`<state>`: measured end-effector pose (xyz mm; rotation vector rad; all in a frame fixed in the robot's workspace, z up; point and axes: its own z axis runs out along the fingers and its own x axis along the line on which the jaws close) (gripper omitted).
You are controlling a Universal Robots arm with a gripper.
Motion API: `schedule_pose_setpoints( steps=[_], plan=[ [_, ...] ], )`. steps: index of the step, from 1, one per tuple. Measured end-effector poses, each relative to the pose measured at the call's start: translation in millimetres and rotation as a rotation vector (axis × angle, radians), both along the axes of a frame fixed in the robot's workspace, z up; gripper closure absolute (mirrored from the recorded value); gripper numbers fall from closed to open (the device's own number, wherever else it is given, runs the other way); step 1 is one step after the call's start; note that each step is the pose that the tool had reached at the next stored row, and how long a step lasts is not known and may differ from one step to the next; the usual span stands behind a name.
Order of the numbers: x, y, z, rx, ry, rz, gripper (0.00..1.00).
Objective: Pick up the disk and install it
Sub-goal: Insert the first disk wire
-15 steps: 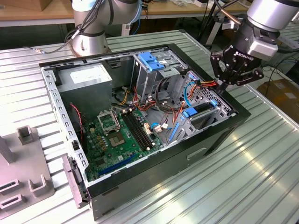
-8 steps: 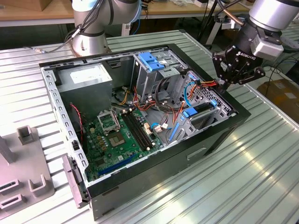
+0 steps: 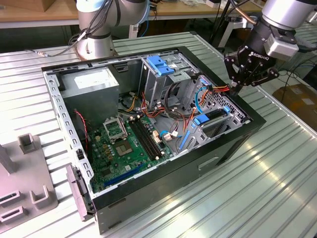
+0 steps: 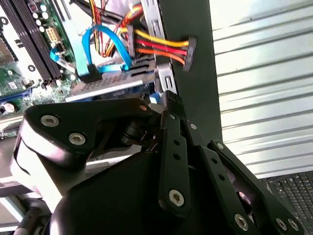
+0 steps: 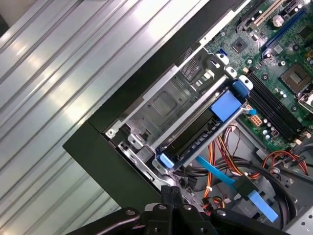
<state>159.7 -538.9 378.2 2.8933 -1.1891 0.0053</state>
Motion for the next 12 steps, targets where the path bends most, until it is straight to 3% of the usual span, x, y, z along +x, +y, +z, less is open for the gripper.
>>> schedule_pose_setpoints(
  steps=[2, 7, 9, 10, 12],
  plan=[
    [1.1, 1.3, -0.1, 0.0001, 0.0000, 0.019, 0.89],
    [1.5, 1.3, -0.2, -0.0001, 0.0000, 0.159, 0.89],
    [2.5, 2.6, -0.5, 0.0000, -0.0009, 0.183, 0.89],
    [3.0, 4.0, -0.5, -0.0004, -0.0035, 0.184, 0.89],
    [3.4, 6.9, -0.5, -0.0018, -0.0163, 0.185, 0.89]
  ],
)
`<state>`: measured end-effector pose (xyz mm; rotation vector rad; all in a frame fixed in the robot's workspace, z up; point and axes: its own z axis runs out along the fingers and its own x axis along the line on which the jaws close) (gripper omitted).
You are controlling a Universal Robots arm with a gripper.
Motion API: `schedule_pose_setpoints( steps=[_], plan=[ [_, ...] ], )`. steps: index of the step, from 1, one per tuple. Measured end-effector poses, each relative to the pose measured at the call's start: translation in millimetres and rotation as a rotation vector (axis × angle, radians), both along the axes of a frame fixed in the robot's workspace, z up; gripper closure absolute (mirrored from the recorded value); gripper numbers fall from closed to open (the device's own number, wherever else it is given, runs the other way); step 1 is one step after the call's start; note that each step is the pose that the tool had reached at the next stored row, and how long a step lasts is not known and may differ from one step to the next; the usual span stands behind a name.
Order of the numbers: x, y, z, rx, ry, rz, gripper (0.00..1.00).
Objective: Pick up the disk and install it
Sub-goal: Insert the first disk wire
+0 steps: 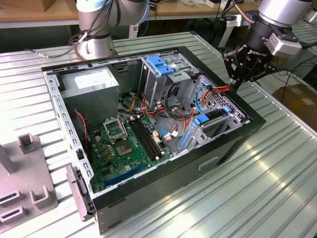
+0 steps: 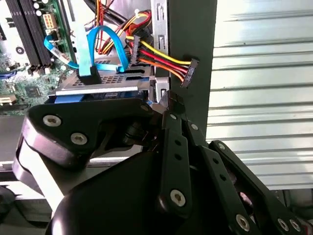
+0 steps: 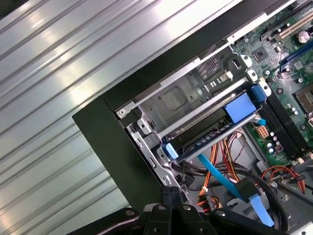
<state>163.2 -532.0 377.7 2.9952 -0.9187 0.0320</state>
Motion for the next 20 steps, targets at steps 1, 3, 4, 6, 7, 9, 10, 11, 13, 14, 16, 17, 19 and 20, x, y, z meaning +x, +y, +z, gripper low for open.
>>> schedule_pose_setpoints(
  steps=[1, 3, 4, 6, 7, 9, 10, 11, 13, 14, 16, 17, 19, 20],
  plan=[
    [0.2, 1.2, 0.0, -0.0001, -0.0043, 0.000, 0.89],
    [1.2, 6.3, -0.2, -0.0007, -0.0143, 0.000, 0.89],
    [1.9, 8.5, -0.3, -0.0012, -0.0147, 0.000, 0.89],
    [4.4, 12.3, -0.6, -0.0020, -0.0148, 0.000, 0.89],
    [6.0, 16.2, -1.3, -0.0064, -0.0227, 0.000, 0.83],
    [6.2, 21.0, -2.4, -0.0097, -0.0306, 0.000, 0.76],
    [6.2, 21.5, -2.8, -0.0109, -0.0330, 0.000, 0.76],
    [6.2, 21.5, -3.2, -0.0114, -0.0354, 0.003, 0.76],
    [6.2, 21.3, -3.6, -0.0113, -0.0369, 0.016, 0.76],
    [6.1, 21.1, -4.2, -0.0108, -0.0373, 0.030, 0.76],
    [6.1, 20.8, -4.9, -0.0105, -0.0376, 0.057, 0.76],
    [6.1, 20.5, -5.5, -0.0103, -0.0379, 0.076, 0.76],
    [6.1, 20.5, -6.2, -0.0101, -0.0383, 0.092, 0.76],
    [6.1, 20.5, -6.3, -0.0100, -0.0384, 0.094, 0.76]
  ],
)
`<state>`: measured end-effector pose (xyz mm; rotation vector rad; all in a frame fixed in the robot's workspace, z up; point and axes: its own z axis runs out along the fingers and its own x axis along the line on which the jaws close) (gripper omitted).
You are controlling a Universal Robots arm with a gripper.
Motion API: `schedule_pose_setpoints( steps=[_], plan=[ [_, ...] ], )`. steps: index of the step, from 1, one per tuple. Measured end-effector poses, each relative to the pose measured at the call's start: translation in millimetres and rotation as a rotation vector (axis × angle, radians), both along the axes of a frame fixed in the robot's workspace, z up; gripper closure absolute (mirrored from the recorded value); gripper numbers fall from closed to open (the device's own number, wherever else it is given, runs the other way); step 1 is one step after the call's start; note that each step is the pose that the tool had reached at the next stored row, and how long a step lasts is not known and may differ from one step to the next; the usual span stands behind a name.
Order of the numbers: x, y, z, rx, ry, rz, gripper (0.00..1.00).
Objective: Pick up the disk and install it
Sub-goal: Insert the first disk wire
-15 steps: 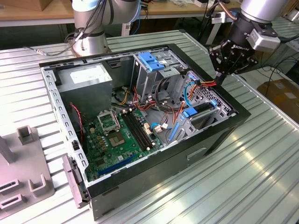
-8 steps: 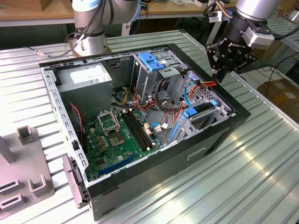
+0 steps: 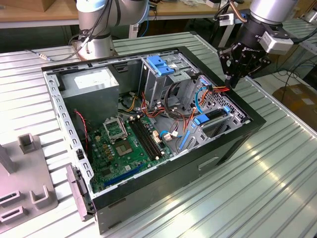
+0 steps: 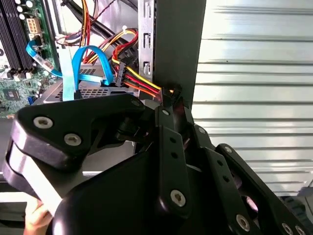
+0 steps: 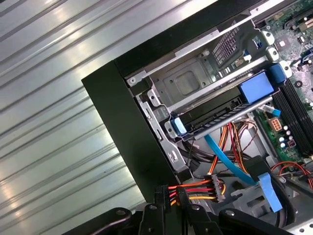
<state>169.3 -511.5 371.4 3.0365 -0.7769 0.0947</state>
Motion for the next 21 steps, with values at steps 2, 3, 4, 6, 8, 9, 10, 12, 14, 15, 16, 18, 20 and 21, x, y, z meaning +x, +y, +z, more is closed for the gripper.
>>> schedule_pose_setpoints(
  steps=[2, 3, 4, 6, 8, 9, 10, 12, 14, 15, 16, 18, 20, 21],
  plan=[
    [0.0, 0.0, -0.4, -0.0012, -0.0006, 0.002, 0.76],
    [-0.1, 0.0, -0.4, -0.0060, -0.0034, 0.002, 0.76],
    [-0.1, 0.0, -0.4, -0.0110, -0.0082, 0.001, 0.76],
    [0.0, 0.0, -0.5, -0.0184, -0.0175, 0.002, 0.76],
    [-0.3, -1.0, -1.1, -0.0184, -0.0181, 0.019, 0.76],
    [-0.3, -1.2, -1.5, -0.0182, -0.0182, 0.030, 0.76],
    [-0.3, -1.5, -1.7, -0.0182, -0.0184, 0.043, 0.76],
    [-1.8, -1.7, -2.1, -0.0181, -0.0226, 0.060, 0.76],
    [-5.5, -1.7, -2.3, -0.0183, -0.0308, 0.061, 0.76],
    [-6.3, -1.8, -2.6, -0.0183, -0.0333, 0.061, 0.76],
    [-6.4, -1.8, -2.8, -0.0183, -0.0344, 0.061, 0.76],
    [-6.5, -1.7, -3.3, -0.0186, -0.0359, 0.062, 0.76],
    [-6.6, -0.5, -4.3, -0.0186, -0.0362, 0.062, 0.76],
    [-6.6, 0.5, -4.9, -0.0186, -0.0363, 0.062, 0.76]
  ],
)
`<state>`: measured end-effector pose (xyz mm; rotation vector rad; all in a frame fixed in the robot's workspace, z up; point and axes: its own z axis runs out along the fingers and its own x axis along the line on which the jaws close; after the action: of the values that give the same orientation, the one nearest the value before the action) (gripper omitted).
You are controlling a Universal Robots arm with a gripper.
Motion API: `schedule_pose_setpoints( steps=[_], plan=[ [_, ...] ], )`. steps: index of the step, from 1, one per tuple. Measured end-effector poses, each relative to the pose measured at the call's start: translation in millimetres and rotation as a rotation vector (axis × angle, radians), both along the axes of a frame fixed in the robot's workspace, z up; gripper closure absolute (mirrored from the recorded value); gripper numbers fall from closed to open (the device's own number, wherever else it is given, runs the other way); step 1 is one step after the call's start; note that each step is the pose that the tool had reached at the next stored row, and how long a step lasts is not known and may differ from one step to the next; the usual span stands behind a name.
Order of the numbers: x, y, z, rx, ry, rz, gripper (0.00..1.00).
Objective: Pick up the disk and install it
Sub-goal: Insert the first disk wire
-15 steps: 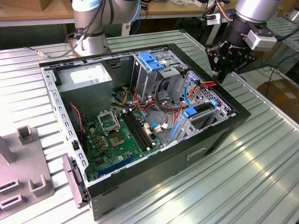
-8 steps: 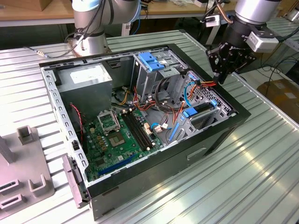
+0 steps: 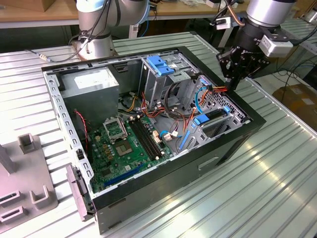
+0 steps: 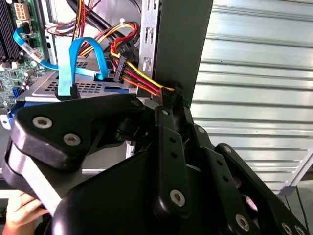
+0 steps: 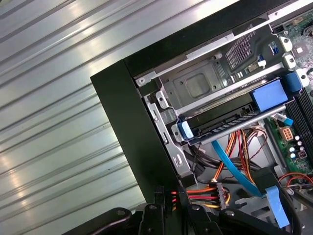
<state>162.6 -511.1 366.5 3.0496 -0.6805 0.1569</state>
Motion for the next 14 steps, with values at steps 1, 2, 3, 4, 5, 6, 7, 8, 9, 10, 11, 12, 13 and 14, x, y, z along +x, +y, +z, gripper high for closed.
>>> schedule_pose_setpoints(
  steps=[1, 2, 3, 4, 5, 6, 7, 8, 9, 10, 11, 12, 13, 14],
  plan=[
    [0.5, 0.9, -0.3, 0.0001, 0.0000, 0.000, 0.76],
    [0.7, 0.9, -0.3, 0.0001, 0.0000, 0.000, 0.76],
    [0.7, 1.0, -0.3, -0.0001, 0.0000, 0.000, 0.76],
    [1.2, 1.1, -0.4, -0.0016, 0.0000, -0.001, 0.76],
    [1.6, 1.2, -0.4, -0.0047, 0.0000, -0.001, 0.76],
    [1.9, 1.1, -0.3, -0.0085, -0.0001, -0.002, 0.76],
    [2.0, 1.1, -0.3, -0.0122, -0.0002, -0.002, 0.76],
    [2.0, 1.1, -0.4, -0.0125, -0.0002, -0.002, 0.76],
    [2.0, 1.1, -0.5, -0.0126, -0.0002, -0.002, 0.76],
    [2.0, 1.1, -0.8, -0.0126, -0.0002, -0.002, 0.76],
    [2.1, 1.2, -1.2, -0.0124, -0.0002, -0.002, 0.76],
    [2.1, 1.1, -1.4, -0.0126, -0.0002, -0.002, 0.76],
    [2.0, 1.1, -1.6, -0.0127, -0.0002, -0.002, 0.76],
    [2.1, 1.1, -1.7, -0.0125, -0.0002, -0.002, 0.76]
  ],
)
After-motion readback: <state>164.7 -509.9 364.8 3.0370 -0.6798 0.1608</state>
